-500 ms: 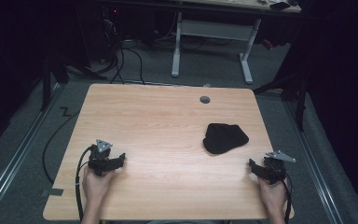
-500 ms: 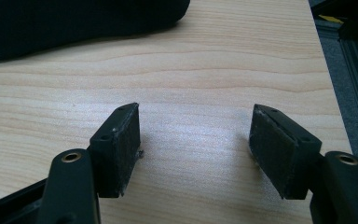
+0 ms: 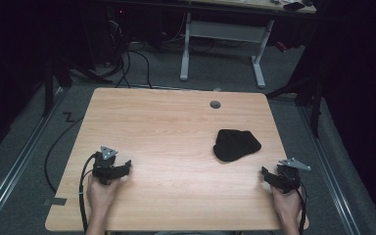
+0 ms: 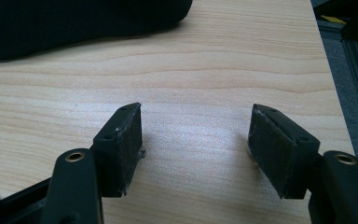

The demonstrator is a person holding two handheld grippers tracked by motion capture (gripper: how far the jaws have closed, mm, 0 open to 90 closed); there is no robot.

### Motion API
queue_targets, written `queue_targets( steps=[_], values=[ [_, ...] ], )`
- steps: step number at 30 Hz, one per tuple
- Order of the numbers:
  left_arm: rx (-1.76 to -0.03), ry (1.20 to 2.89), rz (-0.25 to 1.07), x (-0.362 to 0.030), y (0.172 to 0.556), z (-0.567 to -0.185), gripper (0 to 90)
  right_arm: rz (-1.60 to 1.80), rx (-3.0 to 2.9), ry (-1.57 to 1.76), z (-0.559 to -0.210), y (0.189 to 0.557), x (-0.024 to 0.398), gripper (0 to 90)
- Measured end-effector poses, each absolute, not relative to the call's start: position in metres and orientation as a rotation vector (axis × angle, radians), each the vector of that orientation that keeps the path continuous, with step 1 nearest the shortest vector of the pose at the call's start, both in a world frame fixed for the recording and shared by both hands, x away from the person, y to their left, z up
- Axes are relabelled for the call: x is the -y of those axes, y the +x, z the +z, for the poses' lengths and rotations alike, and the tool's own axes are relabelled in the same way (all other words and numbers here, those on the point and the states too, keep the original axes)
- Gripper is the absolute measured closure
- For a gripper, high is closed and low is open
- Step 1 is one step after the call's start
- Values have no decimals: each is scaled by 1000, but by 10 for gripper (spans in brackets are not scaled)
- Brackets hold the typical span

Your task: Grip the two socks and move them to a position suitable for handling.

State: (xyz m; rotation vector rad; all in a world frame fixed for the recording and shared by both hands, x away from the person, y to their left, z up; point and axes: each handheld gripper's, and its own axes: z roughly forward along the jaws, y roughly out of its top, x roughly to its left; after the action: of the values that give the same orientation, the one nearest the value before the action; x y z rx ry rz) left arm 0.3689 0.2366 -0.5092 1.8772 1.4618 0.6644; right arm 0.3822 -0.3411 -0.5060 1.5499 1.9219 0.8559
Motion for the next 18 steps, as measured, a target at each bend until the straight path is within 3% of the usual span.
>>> queue_targets(
  steps=[18],
  values=[
    [-1467, 1874, 668, -236, 369, -509, 260, 860, -1913, 1539, -506, 379, 337, 482]
  ],
)
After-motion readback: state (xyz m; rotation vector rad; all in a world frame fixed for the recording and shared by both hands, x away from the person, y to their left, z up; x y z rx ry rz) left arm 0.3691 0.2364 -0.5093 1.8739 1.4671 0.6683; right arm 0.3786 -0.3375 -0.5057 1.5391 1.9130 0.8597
